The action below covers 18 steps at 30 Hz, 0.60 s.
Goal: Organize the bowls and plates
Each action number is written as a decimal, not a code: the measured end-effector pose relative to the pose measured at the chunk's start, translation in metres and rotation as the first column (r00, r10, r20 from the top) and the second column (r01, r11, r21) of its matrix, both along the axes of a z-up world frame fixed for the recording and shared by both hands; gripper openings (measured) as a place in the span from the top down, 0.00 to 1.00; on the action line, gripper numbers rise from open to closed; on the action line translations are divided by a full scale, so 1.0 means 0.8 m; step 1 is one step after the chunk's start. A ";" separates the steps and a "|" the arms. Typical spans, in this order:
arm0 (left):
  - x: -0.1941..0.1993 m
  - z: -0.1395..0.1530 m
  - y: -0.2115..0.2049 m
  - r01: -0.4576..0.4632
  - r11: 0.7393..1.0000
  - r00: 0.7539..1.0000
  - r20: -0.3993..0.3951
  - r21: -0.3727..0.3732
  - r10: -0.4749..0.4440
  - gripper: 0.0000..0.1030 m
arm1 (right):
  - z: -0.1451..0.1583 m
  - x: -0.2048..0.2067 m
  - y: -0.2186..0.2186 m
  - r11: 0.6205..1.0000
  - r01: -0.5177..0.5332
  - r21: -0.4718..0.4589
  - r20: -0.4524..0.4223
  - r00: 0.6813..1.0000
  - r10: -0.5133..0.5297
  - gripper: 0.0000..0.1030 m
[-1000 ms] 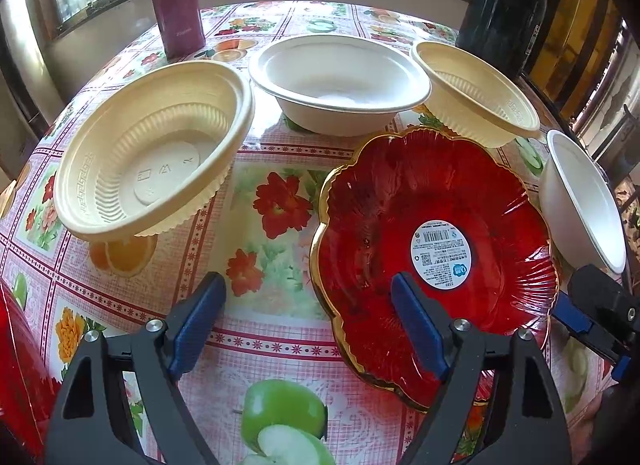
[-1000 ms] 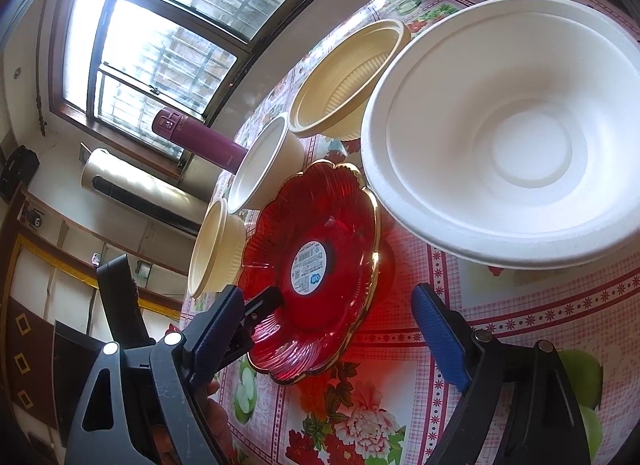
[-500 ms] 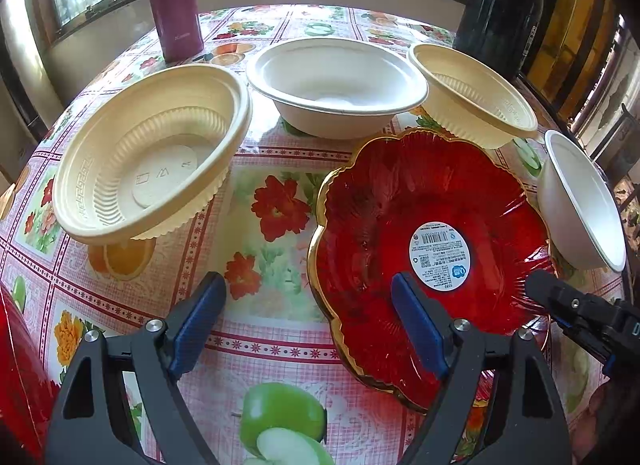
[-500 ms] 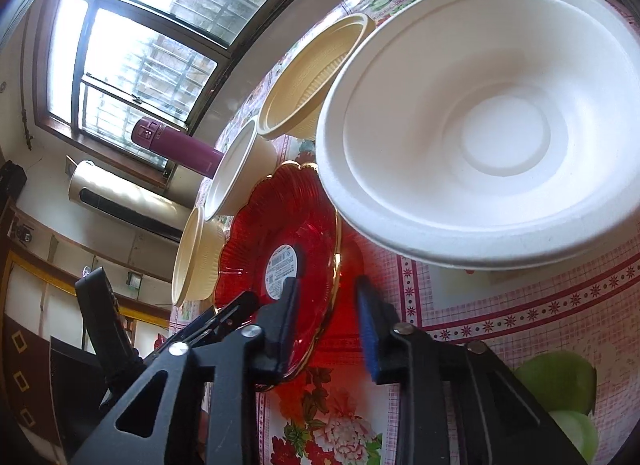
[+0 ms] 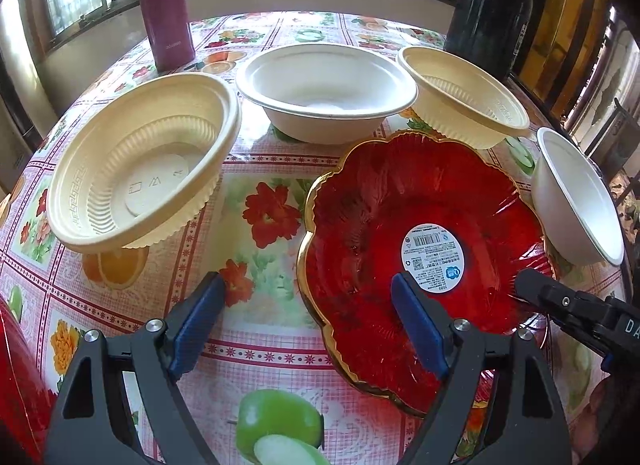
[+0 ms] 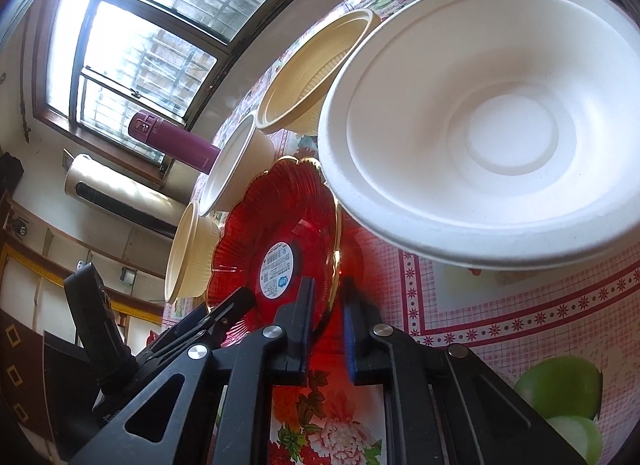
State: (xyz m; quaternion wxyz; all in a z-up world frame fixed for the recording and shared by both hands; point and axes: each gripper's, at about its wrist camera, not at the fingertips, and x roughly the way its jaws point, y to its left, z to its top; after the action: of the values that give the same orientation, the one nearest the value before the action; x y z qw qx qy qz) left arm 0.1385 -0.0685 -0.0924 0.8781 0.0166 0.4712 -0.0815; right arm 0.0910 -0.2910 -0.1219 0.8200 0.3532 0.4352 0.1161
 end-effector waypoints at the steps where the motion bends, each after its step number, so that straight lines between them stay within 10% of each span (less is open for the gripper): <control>1: 0.001 0.000 0.000 0.001 1.000 1.000 0.001 -0.001 -0.001 0.17 | 0.000 0.001 0.000 1.000 -0.001 -0.004 0.001 1.000 0.001 0.89; 18: 0.000 0.005 0.004 0.031 0.999 0.999 0.038 -0.035 -0.030 0.60 | 0.000 0.004 0.004 1.000 -0.005 -0.017 0.006 1.000 0.005 0.89</control>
State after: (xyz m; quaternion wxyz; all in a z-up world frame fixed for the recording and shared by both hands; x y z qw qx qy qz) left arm 0.1385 -0.0649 -0.0885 0.8855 0.0097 0.4531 -0.1028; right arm 0.0939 -0.2881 -0.1217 0.8241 0.3447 0.4344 0.1154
